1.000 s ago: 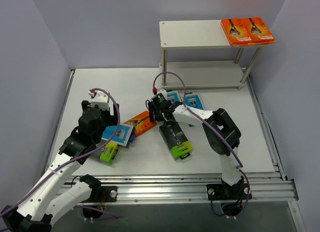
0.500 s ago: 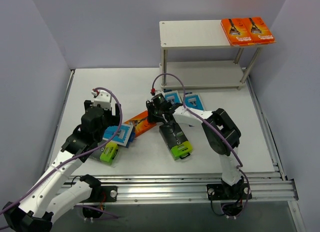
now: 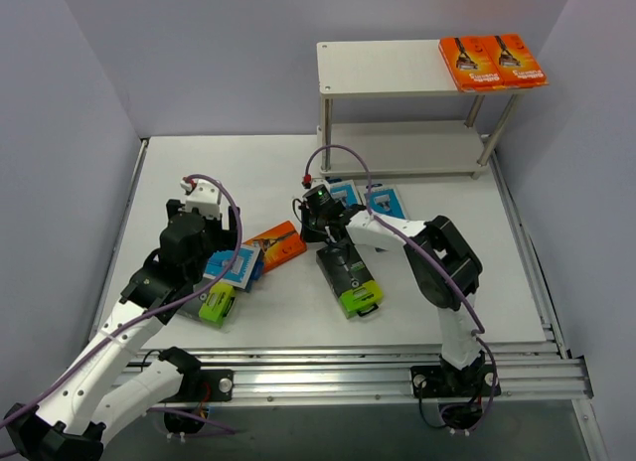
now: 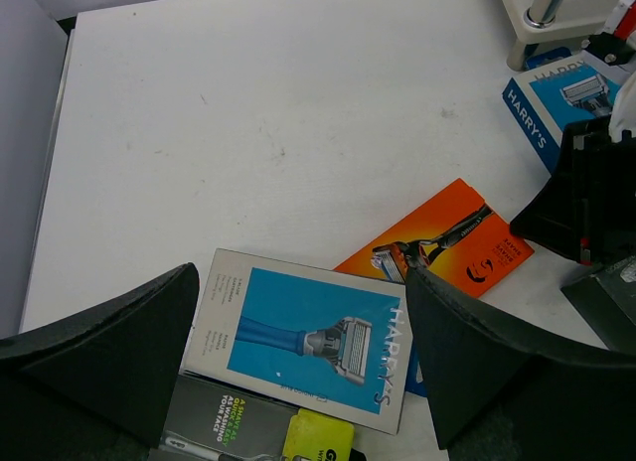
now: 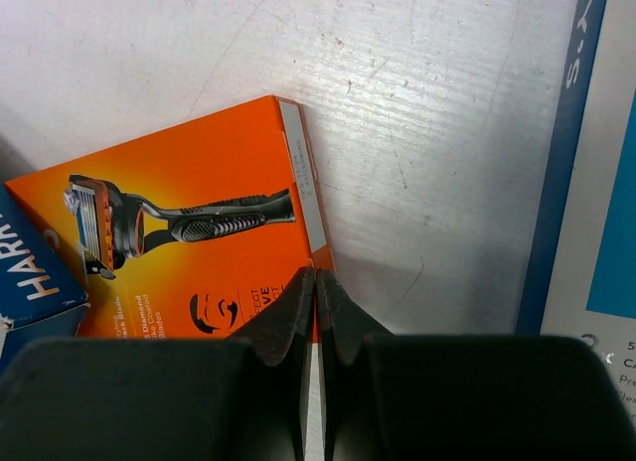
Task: Place and organize the shaving razors onto the shelf
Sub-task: Grab a shaving razor with the left arm
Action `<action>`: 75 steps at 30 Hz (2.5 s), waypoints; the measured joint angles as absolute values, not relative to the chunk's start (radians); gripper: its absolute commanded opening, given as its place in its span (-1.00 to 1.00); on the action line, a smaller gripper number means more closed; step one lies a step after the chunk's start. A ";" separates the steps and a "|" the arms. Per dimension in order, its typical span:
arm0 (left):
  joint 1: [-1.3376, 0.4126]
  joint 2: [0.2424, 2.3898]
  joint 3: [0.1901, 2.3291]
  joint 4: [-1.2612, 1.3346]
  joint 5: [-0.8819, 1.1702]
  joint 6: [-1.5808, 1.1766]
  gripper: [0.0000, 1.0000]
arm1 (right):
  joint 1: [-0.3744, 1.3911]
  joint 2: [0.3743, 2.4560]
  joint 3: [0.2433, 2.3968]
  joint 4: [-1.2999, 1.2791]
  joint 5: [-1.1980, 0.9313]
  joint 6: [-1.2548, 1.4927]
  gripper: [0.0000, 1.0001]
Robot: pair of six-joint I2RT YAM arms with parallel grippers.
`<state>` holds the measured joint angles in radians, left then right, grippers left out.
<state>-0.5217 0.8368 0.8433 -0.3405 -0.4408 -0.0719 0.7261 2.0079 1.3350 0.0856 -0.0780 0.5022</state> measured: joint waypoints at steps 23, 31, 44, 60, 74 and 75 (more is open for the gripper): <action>-0.522 0.821 0.843 -0.340 -0.445 -0.072 0.88 | 0.807 1.903 1.350 0.000 -0.091 0.471 -0.24; -0.522 0.797 0.843 -0.340 -0.465 -0.072 0.88 | 0.921 1.903 1.356 -0.003 -0.099 0.499 -0.25; -0.522 0.796 0.843 -0.340 -0.467 -0.072 0.88 | 0.936 1.919 1.357 0.059 -0.159 0.584 -0.26; -0.522 0.796 0.844 -0.340 -0.467 -0.072 0.88 | 0.964 2.016 1.380 0.082 -0.228 0.612 -0.72; -0.522 0.789 0.843 -0.340 -0.467 -0.072 0.88 | 0.930 2.041 1.498 0.102 -0.245 0.645 -1.00; -0.522 0.788 0.843 -0.340 -0.467 -0.072 0.88 | 0.921 2.050 1.512 0.102 -0.247 0.645 -1.00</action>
